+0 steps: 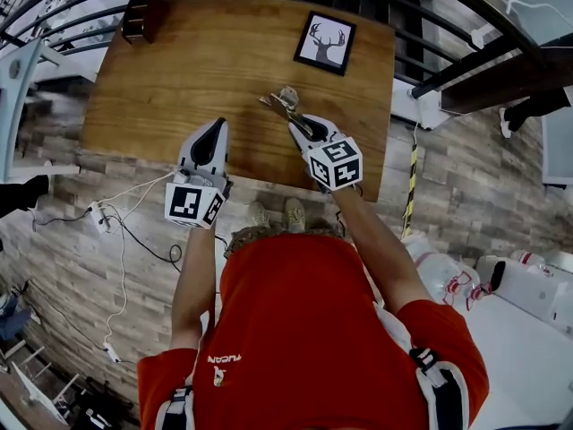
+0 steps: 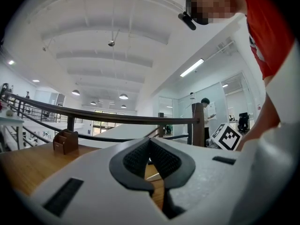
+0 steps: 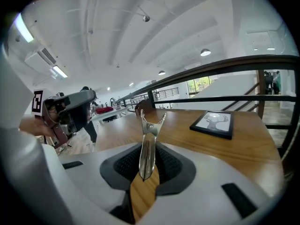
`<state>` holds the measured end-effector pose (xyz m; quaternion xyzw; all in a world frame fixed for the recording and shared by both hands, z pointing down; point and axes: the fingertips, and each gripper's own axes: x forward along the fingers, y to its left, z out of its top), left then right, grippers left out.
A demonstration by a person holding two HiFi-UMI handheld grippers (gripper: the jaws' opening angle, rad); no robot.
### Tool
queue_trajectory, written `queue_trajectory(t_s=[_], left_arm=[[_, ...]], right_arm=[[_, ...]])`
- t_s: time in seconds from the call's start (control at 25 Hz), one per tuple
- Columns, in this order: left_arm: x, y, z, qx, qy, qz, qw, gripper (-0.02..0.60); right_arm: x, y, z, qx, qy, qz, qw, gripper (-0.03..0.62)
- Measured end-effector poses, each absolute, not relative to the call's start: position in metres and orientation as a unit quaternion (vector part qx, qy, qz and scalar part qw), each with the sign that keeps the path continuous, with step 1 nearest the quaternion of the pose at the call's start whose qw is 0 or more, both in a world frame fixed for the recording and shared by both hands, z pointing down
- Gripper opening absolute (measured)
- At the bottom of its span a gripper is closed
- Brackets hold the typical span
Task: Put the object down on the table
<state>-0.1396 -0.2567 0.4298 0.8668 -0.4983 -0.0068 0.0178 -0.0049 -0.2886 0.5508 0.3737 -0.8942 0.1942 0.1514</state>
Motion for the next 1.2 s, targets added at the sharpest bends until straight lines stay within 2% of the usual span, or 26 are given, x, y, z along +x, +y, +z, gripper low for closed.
queue_trajectory(t_s=[0.44, 0.84, 1.2], left_arm=[[-0.143, -0.267, 0.442, 0.876, -0.481, -0.007, 0.034, 0.009], [-0.14, -0.271, 0.448, 0.883, -0.468, -0.005, 0.039, 0.009], [-0.141, -0.272, 0.451, 0.883, -0.467, -0.003, 0.039, 0.009]], right_arm=[[-0.004, -0.289, 0.58, 0.375, -0.873, 0.23, 0.211, 0.092], [0.001, -0.281, 0.615, 0.351, -0.843, 0.257, 0.315, 0.095], [0.003, -0.277, 0.633, 0.345, -0.823, 0.279, 0.355, 0.098]])
